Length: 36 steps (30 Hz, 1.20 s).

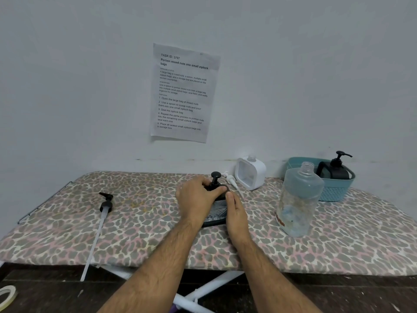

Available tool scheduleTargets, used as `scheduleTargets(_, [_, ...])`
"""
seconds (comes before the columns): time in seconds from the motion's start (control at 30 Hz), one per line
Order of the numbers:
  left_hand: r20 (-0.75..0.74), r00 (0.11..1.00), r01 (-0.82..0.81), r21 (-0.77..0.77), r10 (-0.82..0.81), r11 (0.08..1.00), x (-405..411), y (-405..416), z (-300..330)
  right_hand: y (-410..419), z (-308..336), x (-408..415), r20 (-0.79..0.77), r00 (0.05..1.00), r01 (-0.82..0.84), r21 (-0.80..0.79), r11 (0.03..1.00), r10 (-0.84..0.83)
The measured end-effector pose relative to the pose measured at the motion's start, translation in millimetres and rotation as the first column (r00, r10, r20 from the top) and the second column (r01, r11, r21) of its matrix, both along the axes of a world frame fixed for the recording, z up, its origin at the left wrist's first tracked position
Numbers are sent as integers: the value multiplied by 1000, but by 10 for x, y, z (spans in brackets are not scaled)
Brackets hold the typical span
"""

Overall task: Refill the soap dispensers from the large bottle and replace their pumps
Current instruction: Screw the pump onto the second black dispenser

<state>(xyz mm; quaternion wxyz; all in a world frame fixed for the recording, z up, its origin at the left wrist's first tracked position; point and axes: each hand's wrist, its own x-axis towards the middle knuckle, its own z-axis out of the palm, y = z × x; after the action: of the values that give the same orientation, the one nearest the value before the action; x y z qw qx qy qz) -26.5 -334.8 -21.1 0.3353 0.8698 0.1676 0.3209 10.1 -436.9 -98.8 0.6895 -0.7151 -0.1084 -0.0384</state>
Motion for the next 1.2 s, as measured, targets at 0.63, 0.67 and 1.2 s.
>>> scheduleTargets(0.63, [-69, 905, 414, -89, -421, 906, 91, 275, 76, 34, -15, 41, -19, 1000, -14, 58, 998, 15])
scheduleTargets(0.67, [-78, 900, 421, -101, -429, 901, 106, 289, 73, 37, -14, 46, -23, 1000, -16, 60, 998, 17])
scheduleTargets(1.2, [68, 911, 381, -511, -406, 770, -362, 357, -457, -160, 219, 23, -92, 980, -178, -39, 983, 174])
